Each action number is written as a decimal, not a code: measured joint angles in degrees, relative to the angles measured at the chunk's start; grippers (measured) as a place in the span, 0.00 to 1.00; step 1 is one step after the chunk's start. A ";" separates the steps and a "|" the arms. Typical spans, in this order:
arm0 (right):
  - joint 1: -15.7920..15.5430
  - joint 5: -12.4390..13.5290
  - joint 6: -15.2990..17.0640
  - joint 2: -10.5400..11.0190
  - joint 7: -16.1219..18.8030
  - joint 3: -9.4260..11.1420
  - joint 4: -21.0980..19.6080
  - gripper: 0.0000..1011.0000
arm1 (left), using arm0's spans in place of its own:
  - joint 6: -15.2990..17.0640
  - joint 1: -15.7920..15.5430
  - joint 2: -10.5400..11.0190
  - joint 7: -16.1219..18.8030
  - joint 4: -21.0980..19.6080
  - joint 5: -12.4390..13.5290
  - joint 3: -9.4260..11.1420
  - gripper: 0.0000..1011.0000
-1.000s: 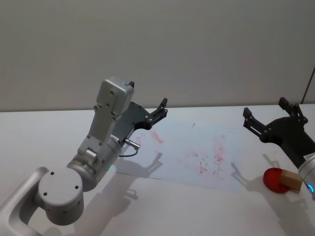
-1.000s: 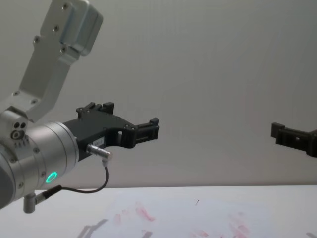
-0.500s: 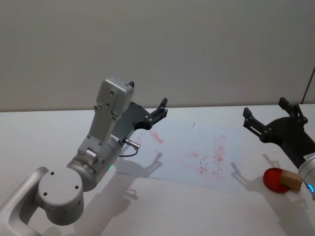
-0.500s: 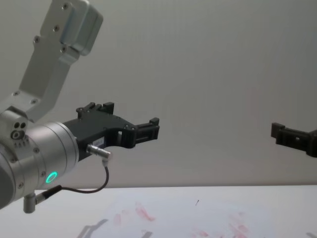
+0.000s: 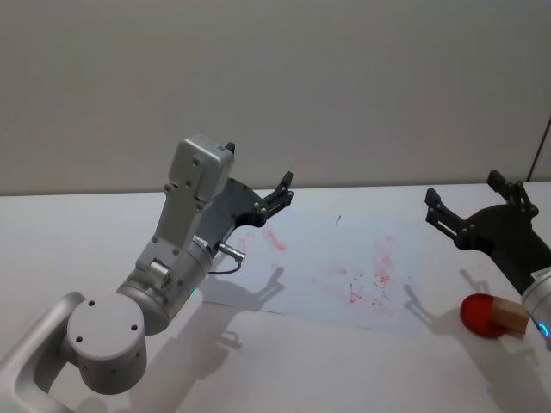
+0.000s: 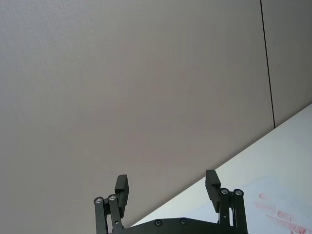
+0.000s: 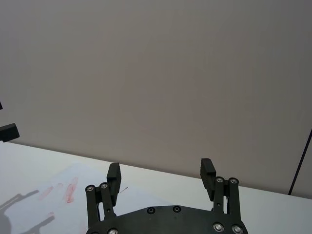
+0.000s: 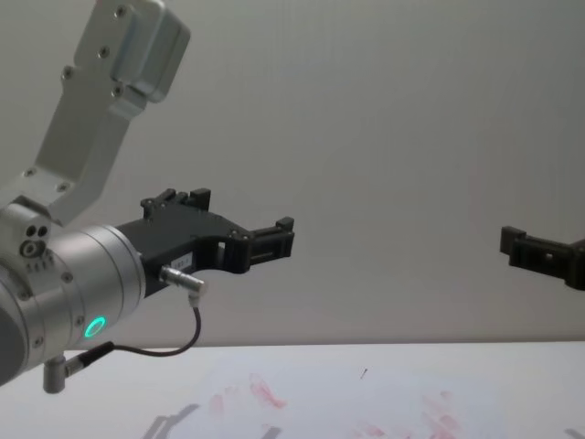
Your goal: Use the one hand to pick up the stamp and affix it onto the A4 paper.
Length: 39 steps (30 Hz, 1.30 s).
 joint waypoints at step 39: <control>-12.26 3.80 5.54 11.79 -1.36 7.13 -3.60 0.99 | 0.00 0.00 0.00 0.00 0.00 0.00 0.00 0.99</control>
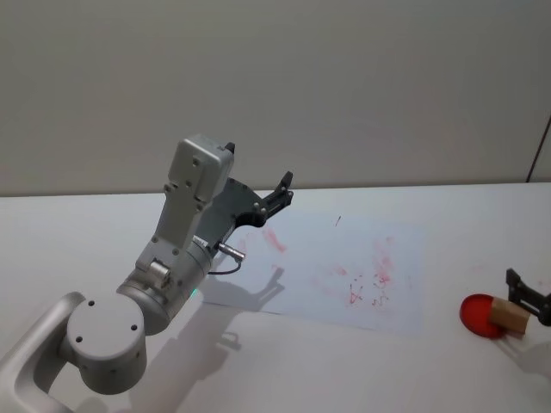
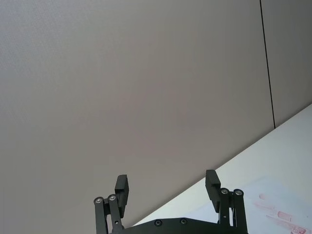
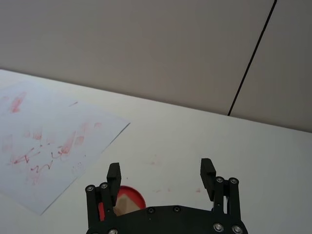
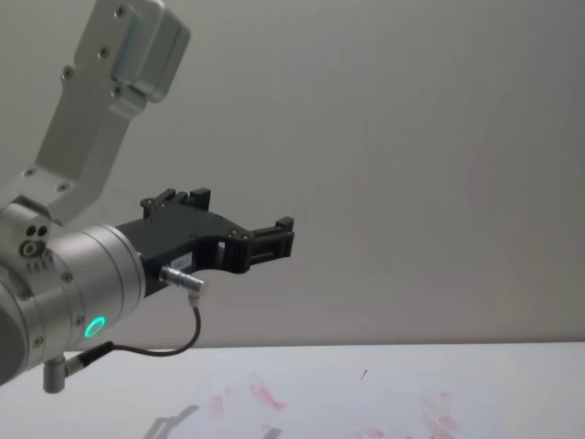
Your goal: Use the one hand to pick up the stamp and affix it onto the A4 paper.
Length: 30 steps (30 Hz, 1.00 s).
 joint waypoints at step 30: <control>0.19 -2.25 6.52 1.43 7.35 -0.06 2.99 0.99 | 0.00 0.00 0.00 0.00 0.00 0.00 0.00 0.99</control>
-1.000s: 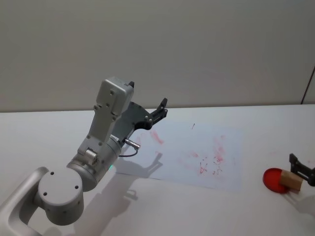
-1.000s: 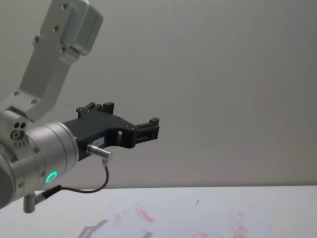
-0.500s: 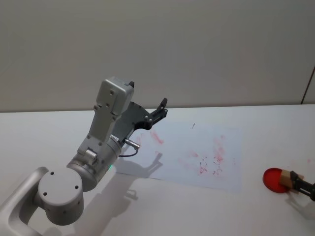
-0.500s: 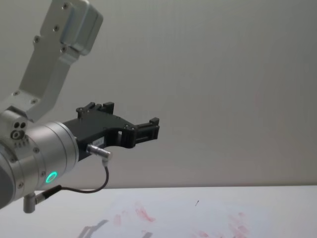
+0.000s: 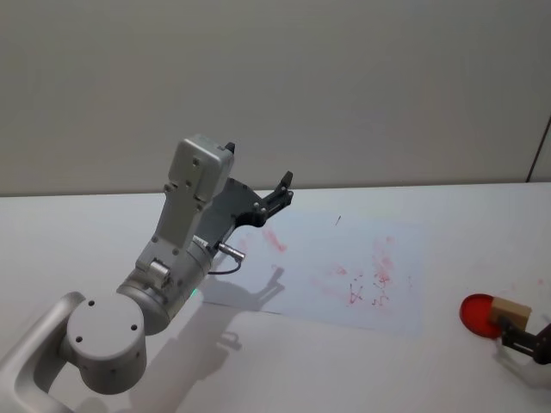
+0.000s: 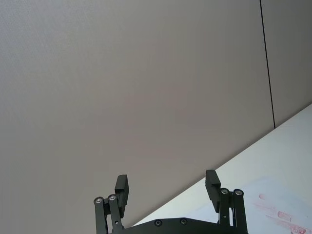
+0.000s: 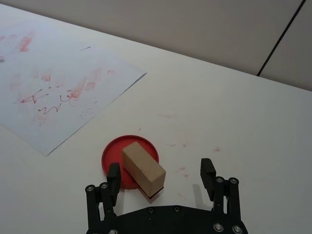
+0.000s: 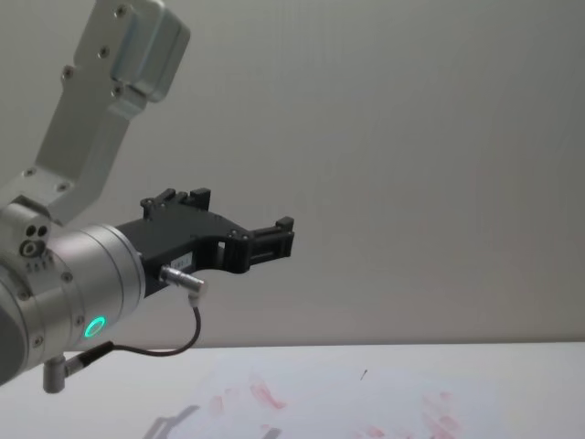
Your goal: Use the one hand to pick up the stamp and affix it onto the A4 paper.
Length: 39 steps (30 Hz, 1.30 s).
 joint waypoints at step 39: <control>4.81 -3.63 2.11 -2.83 5.60 -2.47 3.70 0.40 | 0.00 0.00 0.00 0.00 0.00 0.00 0.00 0.99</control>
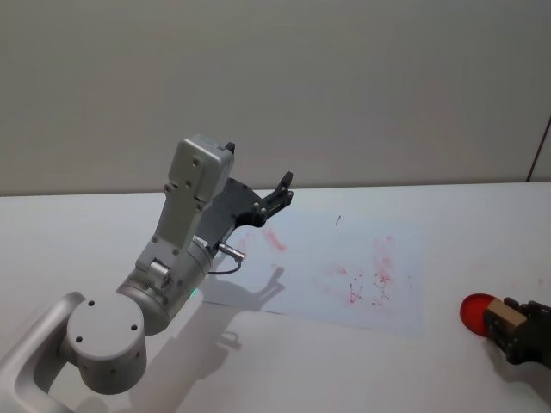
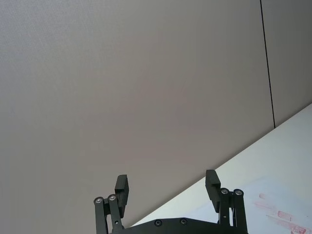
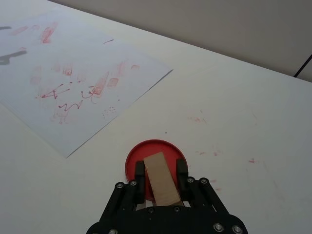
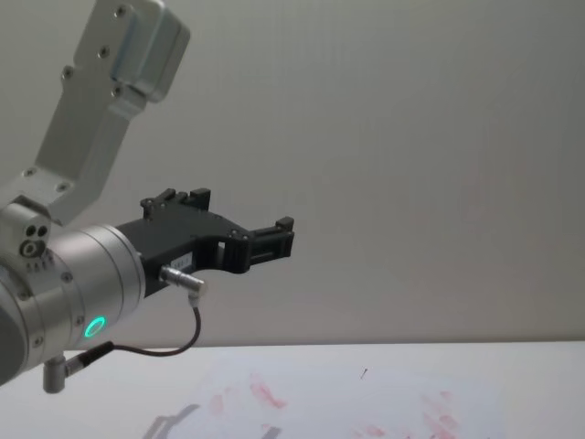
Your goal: Use the one hand to pick up the stamp and affix it onto the A4 paper.
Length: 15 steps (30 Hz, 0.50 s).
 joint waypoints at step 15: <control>0.17 -0.10 0.00 -0.10 0.23 -0.07 0.12 0.22 | 0.00 0.00 0.00 0.00 0.00 0.00 0.00 0.99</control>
